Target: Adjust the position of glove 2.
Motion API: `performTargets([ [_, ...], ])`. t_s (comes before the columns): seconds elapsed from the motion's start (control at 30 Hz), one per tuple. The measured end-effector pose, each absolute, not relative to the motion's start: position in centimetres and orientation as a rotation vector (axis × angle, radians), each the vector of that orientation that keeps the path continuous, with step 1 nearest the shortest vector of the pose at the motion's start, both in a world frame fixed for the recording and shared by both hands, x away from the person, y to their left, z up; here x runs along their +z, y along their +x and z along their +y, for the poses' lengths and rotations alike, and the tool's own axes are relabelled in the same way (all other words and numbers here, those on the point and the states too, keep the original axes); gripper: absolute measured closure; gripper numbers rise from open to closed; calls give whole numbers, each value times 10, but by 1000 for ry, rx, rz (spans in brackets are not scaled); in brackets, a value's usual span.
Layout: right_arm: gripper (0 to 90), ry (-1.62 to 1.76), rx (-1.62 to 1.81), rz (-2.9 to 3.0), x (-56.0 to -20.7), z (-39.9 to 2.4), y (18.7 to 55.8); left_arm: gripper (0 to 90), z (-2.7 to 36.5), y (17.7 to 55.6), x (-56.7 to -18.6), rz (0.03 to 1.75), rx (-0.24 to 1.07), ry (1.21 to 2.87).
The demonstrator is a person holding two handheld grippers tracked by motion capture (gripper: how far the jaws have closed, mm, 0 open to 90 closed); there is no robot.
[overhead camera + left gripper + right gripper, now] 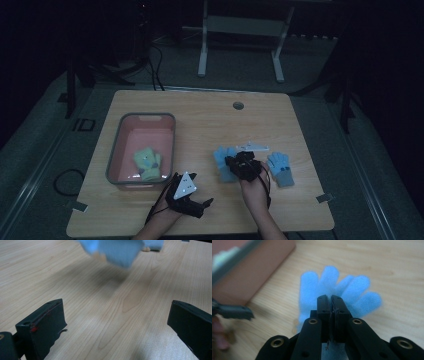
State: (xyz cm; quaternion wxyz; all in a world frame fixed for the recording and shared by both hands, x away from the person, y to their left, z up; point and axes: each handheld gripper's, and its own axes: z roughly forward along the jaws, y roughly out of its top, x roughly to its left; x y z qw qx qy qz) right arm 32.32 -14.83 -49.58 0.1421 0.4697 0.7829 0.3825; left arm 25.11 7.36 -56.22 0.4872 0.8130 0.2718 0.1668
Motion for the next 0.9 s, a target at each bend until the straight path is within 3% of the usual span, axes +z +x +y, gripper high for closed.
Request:
performTargets([
  [0.5,821,1503,1010,2206,-542,-149,329,17,72,249,-562,648,415,1975],
  [0.9,612,1443,1009,2267,-542,-151,329,17,72,249,-563,647,407,1981],
])
